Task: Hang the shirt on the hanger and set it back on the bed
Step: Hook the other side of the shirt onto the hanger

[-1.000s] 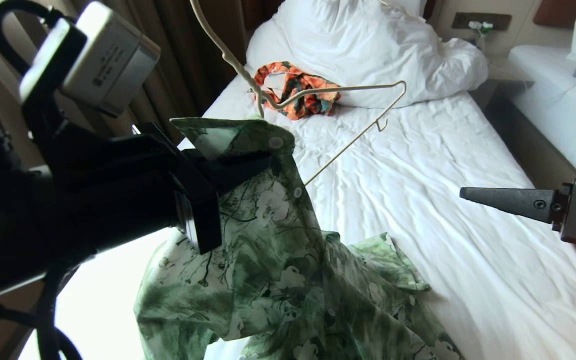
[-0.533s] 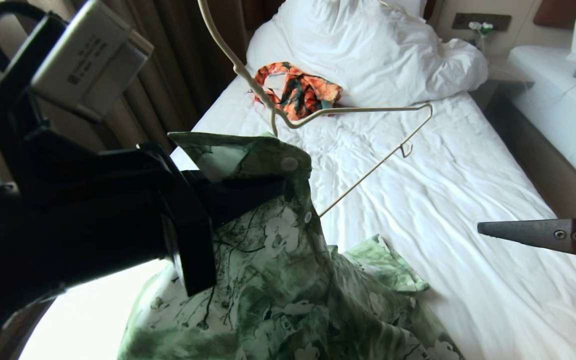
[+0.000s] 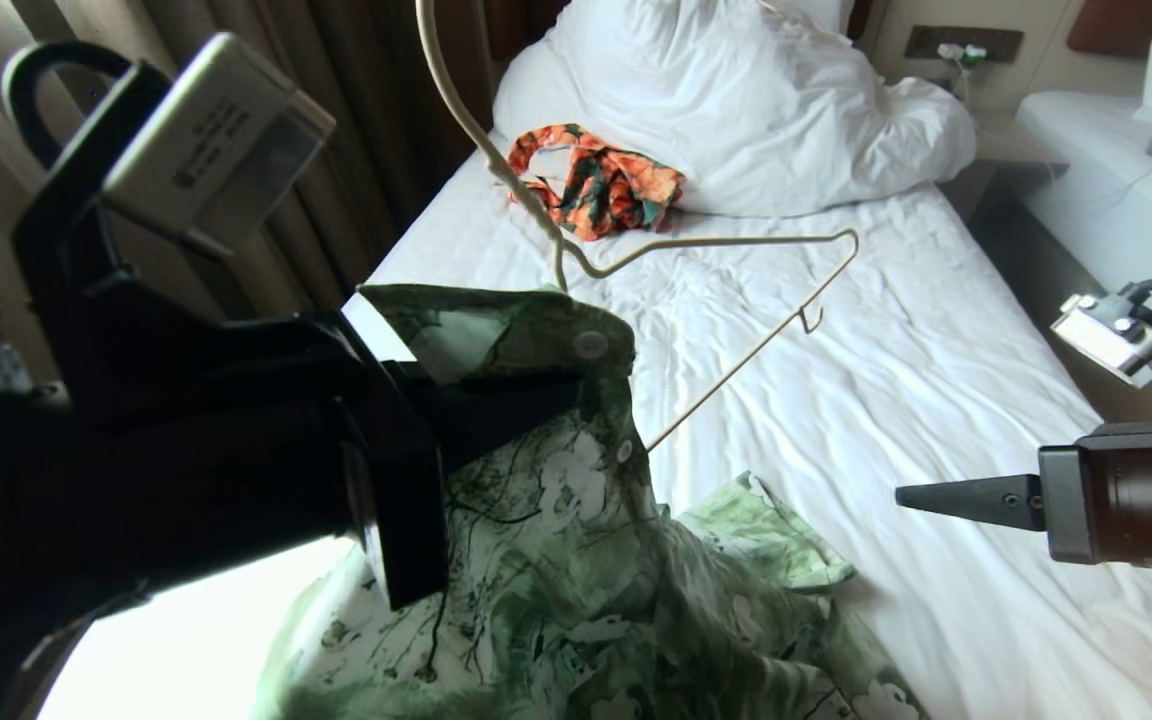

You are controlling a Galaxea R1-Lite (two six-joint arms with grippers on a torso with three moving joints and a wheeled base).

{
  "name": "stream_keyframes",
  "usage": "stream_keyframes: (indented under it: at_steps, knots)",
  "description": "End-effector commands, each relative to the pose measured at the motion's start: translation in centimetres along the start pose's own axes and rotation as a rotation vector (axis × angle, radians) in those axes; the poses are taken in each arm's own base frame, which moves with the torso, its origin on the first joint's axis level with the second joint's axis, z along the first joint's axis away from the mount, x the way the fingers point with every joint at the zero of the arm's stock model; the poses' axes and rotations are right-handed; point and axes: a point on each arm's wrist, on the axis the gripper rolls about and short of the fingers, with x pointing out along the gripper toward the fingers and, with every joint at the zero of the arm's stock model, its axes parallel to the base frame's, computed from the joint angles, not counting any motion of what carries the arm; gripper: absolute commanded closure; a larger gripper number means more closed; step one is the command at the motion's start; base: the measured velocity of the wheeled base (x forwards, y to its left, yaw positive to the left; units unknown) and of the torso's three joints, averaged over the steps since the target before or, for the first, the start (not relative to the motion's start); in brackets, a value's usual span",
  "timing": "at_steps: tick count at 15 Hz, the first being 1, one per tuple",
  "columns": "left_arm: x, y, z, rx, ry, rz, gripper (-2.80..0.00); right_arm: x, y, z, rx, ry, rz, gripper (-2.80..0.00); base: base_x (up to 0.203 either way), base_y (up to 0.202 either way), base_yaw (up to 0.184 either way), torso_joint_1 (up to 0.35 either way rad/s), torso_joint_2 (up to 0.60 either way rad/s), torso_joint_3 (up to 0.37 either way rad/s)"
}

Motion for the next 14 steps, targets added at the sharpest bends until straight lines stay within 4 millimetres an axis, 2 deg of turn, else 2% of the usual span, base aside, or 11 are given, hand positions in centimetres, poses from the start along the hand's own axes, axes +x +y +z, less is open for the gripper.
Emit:
stream_keyframes:
  at_steps: [1,7,9,11,14]
  knots:
    - [0.4,-0.1,-1.3,-0.015,0.046,-0.001,0.0,1.6,-0.6,-0.3,0.024,0.049,-0.017,0.0,0.0,0.0,0.0,0.0,0.0,0.0]
    - [1.1,-0.2,-6.2,-0.116,0.138,0.013,0.0,2.2,0.2,-0.9,0.011,0.112,-0.003,0.0,0.0,0.0,0.0,0.0,0.0,0.0]
    - [1.3,-0.2,-8.1,-0.139,0.169,0.019,0.0,2.3,0.4,0.4,0.031,0.074,0.0,0.0,0.0,0.0,0.0,0.0,0.0,0.0]
    - [1.9,-0.3,-9.6,-0.159,0.204,0.02,0.0,2.5,1.2,2.8,0.133,0.01,0.022,0.0,0.0,0.0,0.0,0.0,0.0,0.0]
    - [3.3,-0.6,-11.7,-0.176,0.271,0.021,0.0,4.6,1.7,5.6,0.173,-0.018,0.042,0.0,0.0,0.0,0.0,0.0,0.0,0.0]
